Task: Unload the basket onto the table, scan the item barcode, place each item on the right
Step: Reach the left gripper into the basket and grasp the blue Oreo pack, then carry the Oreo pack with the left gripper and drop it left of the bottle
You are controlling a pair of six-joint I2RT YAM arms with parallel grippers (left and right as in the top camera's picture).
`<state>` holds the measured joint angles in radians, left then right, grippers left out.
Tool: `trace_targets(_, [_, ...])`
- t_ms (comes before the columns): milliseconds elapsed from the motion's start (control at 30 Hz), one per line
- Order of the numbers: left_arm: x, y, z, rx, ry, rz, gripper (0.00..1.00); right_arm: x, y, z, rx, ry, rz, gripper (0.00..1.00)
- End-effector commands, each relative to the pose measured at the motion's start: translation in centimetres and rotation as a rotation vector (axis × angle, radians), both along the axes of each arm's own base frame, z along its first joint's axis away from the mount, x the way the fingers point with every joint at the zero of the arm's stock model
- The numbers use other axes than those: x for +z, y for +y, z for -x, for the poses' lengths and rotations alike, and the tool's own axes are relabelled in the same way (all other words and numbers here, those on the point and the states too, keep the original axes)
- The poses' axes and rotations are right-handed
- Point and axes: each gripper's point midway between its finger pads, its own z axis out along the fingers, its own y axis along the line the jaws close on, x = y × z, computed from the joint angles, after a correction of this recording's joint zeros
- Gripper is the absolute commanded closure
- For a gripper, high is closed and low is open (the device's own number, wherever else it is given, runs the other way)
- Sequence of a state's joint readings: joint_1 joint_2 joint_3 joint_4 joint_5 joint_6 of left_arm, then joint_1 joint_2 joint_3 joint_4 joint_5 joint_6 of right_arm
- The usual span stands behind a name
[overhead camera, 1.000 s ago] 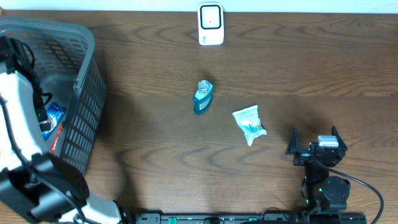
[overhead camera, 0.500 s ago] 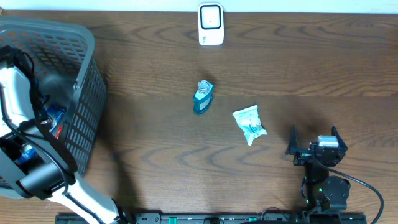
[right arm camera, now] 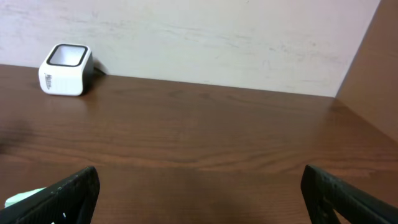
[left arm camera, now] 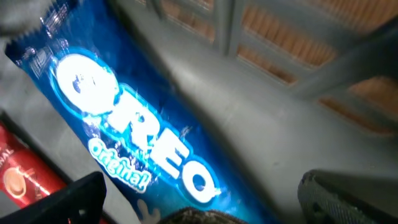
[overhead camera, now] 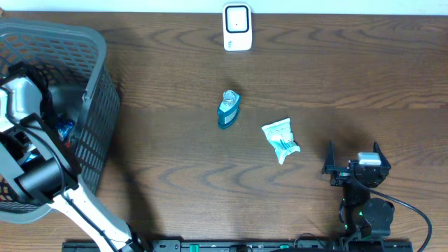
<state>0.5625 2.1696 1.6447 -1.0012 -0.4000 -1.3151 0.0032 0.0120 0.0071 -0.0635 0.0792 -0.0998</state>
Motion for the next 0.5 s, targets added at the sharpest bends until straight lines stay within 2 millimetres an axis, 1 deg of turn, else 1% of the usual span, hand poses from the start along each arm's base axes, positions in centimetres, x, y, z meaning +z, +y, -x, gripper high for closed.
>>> trace_targets(0, [-2.3, -0.2, 0.8, -0.031, 0.071, 0.043, 0.02, 0.0, 0.1, 0.0, 0.004, 0.000, 0.014, 0.01])
trace_targets(33, [-2.7, -0.3, 1.0, -0.032, 0.086, 0.053, 0.02, 0.0, 0.1, 0.0, 0.004, 0.000, 0.014, 0.01])
trace_targets(67, [-2.9, -0.5, 1.3, -0.035, 0.101, 0.064, 0.16, 0.0, 0.1, 0.0, 0.004, 0.000, 0.014, 0.01])
trace_targets(100, [-3.0, -0.6, 1.4, -0.040, 0.112, 0.071, 0.41, 0.0, 0.1, 0.0, 0.004, 0.000, 0.014, 0.01])
trace_targets(133, [-3.0, -0.7, 1.6, -0.041, 0.121, 0.077, 0.61, 0.0, 0.1, 0.0, 0.004, 0.000, 0.014, 0.01])
trace_targets(200, [-2.8, -0.8, 1.8, -0.052, 0.131, 0.085, 0.88, 0.0, 0.1, 0.0, 0.004, 0.000, 0.014, 0.01])
trace_targets(233, [-2.6, -0.8, 1.8, -0.067, 0.134, 0.089, 0.92, 0.0, 0.1, 0.0, 0.004, 0.000, 0.014, 0.01])
trace_targets(367, [-1.7, -0.7, 1.6, -0.148, 0.146, 0.104, 0.93, 0.0, 0.1, 0.0, 0.004, 0.000, 0.014, 0.01])
trace_targets(467, [0.1, -0.6, 1.3, -0.185, 0.122, 0.088, 0.93, 0.0, 0.1, 0.0, 0.004, 0.000, 0.014, 0.01])
